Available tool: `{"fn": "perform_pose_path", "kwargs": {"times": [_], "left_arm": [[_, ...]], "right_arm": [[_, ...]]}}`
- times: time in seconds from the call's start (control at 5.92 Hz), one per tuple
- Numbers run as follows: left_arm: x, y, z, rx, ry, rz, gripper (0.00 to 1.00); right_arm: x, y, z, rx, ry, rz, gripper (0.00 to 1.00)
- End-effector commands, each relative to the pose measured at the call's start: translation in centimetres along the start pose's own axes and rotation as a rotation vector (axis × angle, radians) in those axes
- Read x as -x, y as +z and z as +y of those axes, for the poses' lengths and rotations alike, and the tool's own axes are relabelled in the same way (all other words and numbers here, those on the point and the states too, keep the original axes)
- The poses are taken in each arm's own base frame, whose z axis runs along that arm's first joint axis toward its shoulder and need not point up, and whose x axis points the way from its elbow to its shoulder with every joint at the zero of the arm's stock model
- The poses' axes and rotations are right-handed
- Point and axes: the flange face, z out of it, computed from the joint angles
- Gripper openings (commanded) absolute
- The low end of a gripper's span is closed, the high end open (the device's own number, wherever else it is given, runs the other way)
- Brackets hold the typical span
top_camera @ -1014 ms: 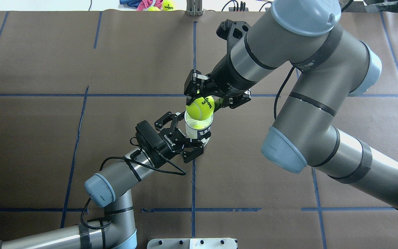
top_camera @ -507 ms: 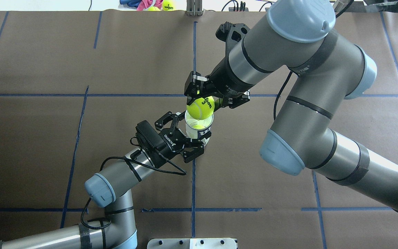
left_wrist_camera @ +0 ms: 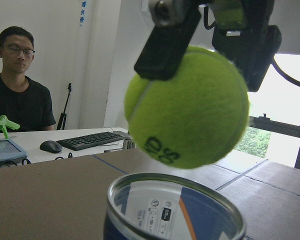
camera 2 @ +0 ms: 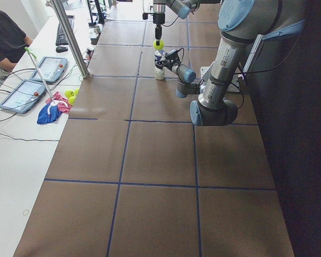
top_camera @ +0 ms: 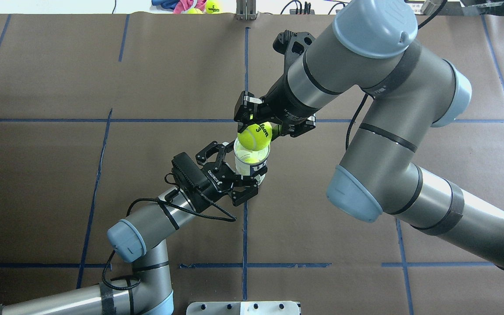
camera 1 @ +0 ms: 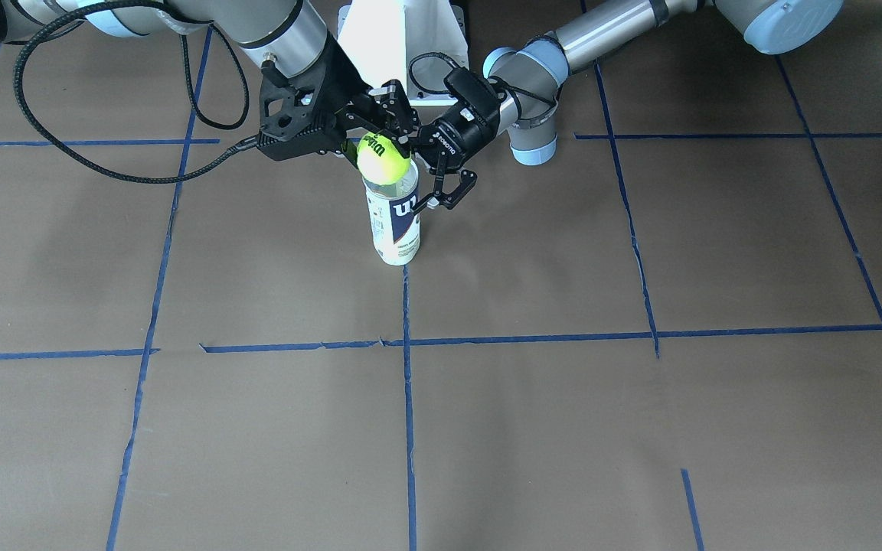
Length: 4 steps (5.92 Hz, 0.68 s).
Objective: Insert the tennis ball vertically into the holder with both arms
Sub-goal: 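Lower the second ball into the can and open the right gripper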
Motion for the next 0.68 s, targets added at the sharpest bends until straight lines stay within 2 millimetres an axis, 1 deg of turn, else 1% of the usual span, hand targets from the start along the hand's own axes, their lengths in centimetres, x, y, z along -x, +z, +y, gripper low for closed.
{"fn": "perform_pose_path", "kwargs": {"times": [0.0, 0.17, 0.34, 0.51], "left_arm": [[0.01, -0.02, 0.04, 0.001, 0.000, 0.001, 0.99], [0.01, -0.02, 0.04, 0.001, 0.000, 0.001, 0.99], [0.03, -0.02, 0.03, 0.000, 0.000, 0.000, 0.99], [0.03, -0.02, 0.03, 0.000, 0.000, 0.000, 0.99]], "right_arm": [[0.16, 0.11, -0.03, -0.026, 0.000, 0.004, 0.91], [0.16, 0.11, -0.05, -0.028, 0.000, 0.005, 0.97], [0.07, 0.15, -0.06, -0.027, -0.001, 0.006, 0.98], [-0.08, -0.62, -0.35, -0.035, -0.002, -0.001, 0.99]]}}
